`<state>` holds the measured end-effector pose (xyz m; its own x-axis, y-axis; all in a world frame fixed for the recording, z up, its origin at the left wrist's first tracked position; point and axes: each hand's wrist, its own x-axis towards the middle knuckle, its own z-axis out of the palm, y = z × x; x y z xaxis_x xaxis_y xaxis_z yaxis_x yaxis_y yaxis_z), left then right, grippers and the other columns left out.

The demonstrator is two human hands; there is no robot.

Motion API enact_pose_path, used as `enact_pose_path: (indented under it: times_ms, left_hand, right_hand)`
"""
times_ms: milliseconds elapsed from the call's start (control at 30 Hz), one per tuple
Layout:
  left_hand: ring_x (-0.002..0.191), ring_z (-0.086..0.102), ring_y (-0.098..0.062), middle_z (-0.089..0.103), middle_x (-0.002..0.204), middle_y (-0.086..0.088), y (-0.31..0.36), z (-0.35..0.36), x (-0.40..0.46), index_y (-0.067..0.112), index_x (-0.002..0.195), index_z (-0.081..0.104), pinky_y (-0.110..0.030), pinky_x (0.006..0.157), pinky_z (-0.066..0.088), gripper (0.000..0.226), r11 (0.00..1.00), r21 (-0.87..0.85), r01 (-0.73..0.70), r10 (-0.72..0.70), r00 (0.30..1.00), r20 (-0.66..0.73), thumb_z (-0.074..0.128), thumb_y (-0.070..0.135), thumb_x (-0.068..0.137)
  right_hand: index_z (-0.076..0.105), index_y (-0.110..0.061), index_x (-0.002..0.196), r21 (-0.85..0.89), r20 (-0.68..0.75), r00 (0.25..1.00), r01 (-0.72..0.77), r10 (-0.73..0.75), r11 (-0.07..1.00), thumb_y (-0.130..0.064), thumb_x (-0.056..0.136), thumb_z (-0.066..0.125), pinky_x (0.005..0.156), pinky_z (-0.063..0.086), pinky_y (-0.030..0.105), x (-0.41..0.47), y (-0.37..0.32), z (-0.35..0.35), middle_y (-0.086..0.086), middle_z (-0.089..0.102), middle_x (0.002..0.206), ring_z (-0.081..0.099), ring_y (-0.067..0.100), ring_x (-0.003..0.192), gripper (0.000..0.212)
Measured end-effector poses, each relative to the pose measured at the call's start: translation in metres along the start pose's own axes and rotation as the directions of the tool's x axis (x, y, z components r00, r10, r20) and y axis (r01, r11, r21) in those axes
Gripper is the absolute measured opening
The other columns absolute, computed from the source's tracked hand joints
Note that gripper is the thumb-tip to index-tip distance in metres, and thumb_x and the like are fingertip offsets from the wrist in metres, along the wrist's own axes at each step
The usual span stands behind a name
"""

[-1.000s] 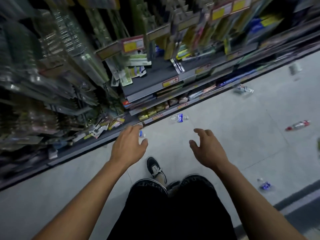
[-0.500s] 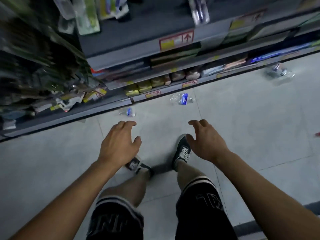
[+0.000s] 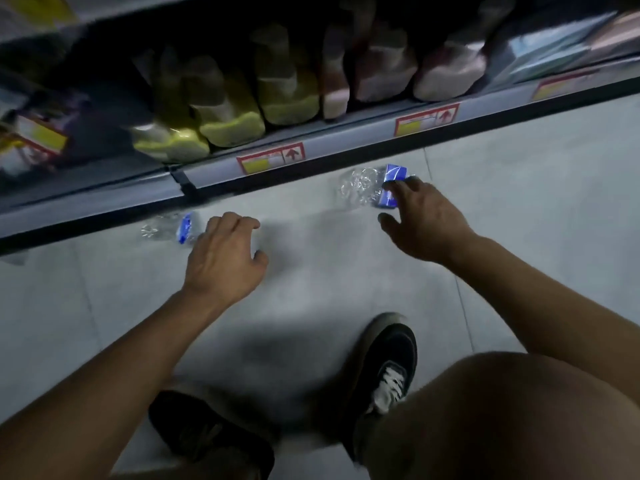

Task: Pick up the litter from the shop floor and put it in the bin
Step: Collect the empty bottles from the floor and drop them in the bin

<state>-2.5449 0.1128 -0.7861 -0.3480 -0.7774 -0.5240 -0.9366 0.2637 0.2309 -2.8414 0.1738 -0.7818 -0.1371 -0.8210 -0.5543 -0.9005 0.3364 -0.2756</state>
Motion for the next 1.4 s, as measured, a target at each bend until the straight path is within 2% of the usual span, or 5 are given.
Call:
enact_pose_path:
  times_ms: [267, 467, 767, 1000, 1400]
  left_hand:
    - [0.136, 0.035, -0.039, 0.045, 0.145, -0.016, -0.065, 0.07, 0.076, 0.009, 0.139, 0.053, -0.055, 0.118, 0.024, 0.086, 0.969, 0.247, -0.014, 0.047, 0.991, -0.126, 0.074, 0.01, 0.056]
    - [0.15, 0.004, -0.037, 0.01, 0.163, -0.011, -0.092, 0.064, 0.062, 0.029, 0.157, 0.017, -0.05, 0.125, -0.001, 0.116, 0.919, 0.369, 0.137, -0.143, 0.99, -0.012, 0.082, 0.024, 0.062]
    - [0.129, 0.036, -0.035, 0.033, 0.145, -0.013, -0.125, 0.074, 0.073, 0.022, 0.149, 0.037, -0.044, 0.105, 0.039, 0.086, 0.904, 0.361, 0.229, -0.22, 0.973, -0.065, 0.078, 0.012, 0.075]
    - [0.101, 0.047, -0.033, 0.042, 0.115, -0.014, -0.124, 0.074, 0.058, 0.013, 0.111, 0.062, -0.041, 0.084, 0.045, 0.053, 0.95, 0.249, 0.187, -0.167, 0.981, -0.097, 0.077, 0.047, 0.072]
    - [0.081, 0.056, -0.034, 0.053, 0.1, -0.007, -0.048, -0.03, -0.066, 0.016, 0.102, 0.052, -0.039, 0.067, 0.048, 0.045, 0.99, -0.126, 0.06, -0.074, 0.991, -0.114, 0.079, 0.033, 0.07]
  right_hand:
    - [0.002, -0.019, 0.16, -0.253, -0.032, 0.998, 0.036, -0.046, 0.967, -0.044, 0.084, 0.07, 0.123, 0.018, 0.05, 0.103, 0.04, 0.079, 0.017, 0.007, 0.166, 0.006, 0.041, 0.151, 0.105]
    - [0.034, -0.013, 0.146, -0.274, -0.074, 0.997, 0.01, -0.032, 0.962, -0.033, 0.069, 0.083, 0.101, 0.044, 0.05, 0.094, 0.025, 0.093, 0.021, 0.044, 0.129, 0.041, 0.042, 0.12, 0.093]
    - [0.04, -0.013, 0.132, -0.233, -0.1, 0.993, 0.037, -0.062, 0.972, -0.034, 0.078, 0.071, 0.077, 0.05, 0.043, 0.071, 0.001, 0.112, 0.017, 0.042, 0.109, 0.051, 0.036, 0.09, 0.066]
    - [0.036, -0.017, 0.139, -0.276, -0.044, 0.992, 0.103, -0.12, 0.956, -0.044, 0.079, 0.069, 0.083, 0.051, 0.042, 0.041, -0.025, 0.108, 0.014, 0.048, 0.118, 0.052, 0.032, 0.1, 0.074]
    - [0.021, -0.024, 0.154, -0.318, 0.081, 0.986, 0.164, -0.146, 0.934, -0.051, 0.085, 0.066, 0.097, 0.045, 0.045, -0.072, -0.098, -0.015, 0.015, 0.047, 0.135, 0.047, 0.036, 0.117, 0.087]
